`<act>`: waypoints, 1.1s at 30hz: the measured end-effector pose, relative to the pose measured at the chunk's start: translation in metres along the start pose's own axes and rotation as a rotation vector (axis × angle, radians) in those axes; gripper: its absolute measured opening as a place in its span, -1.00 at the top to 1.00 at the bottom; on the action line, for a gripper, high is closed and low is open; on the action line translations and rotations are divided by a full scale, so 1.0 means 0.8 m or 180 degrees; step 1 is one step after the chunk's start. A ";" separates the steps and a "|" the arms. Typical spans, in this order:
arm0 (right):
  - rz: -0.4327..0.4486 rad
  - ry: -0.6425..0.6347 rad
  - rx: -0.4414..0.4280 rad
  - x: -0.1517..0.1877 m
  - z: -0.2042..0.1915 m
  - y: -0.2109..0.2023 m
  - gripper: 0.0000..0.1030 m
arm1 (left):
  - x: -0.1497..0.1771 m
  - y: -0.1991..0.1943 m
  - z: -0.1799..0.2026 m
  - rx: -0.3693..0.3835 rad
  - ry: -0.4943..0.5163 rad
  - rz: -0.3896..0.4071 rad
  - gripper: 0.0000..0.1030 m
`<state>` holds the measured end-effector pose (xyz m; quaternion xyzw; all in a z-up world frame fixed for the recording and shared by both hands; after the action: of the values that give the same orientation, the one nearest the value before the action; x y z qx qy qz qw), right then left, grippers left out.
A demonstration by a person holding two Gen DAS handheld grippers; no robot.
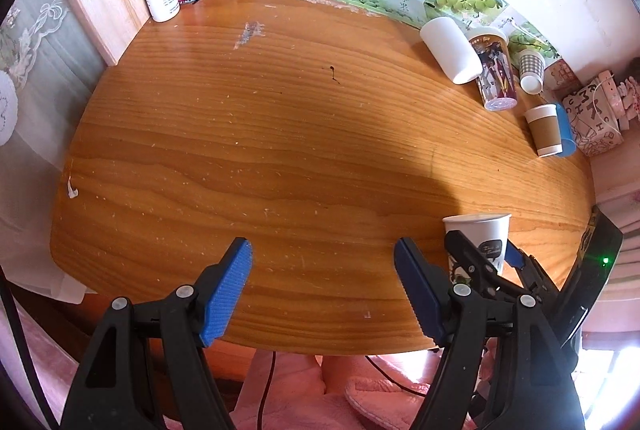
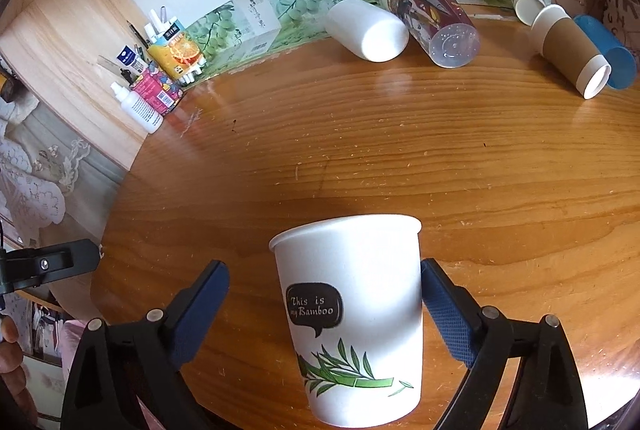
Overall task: Flip cup upright
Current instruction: 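Grasp the panda cup with the right gripper and hold it upright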
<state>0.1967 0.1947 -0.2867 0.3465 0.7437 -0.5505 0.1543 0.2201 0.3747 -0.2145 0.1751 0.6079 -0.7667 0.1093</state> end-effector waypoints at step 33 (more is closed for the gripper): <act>0.0673 0.0384 0.0424 -0.038 0.055 -0.048 -0.44 | -0.017 0.027 0.069 0.0358 0.0689 -0.0125 -0.49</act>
<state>0.1856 0.1378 -0.2560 0.4650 0.6727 -0.5575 0.1431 0.2331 0.3156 -0.2172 0.2507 0.5754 -0.7783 0.0180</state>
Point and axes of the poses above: each gripper's, at about its wrist camera, not at the fingertips, and y roughly the way its jaws point, z to its right, x to its underside, the point moved 6 cm from there along y, roughly the way its jaws point, and after that the axes turned 12 degrees about z, right-handed, at the moved point
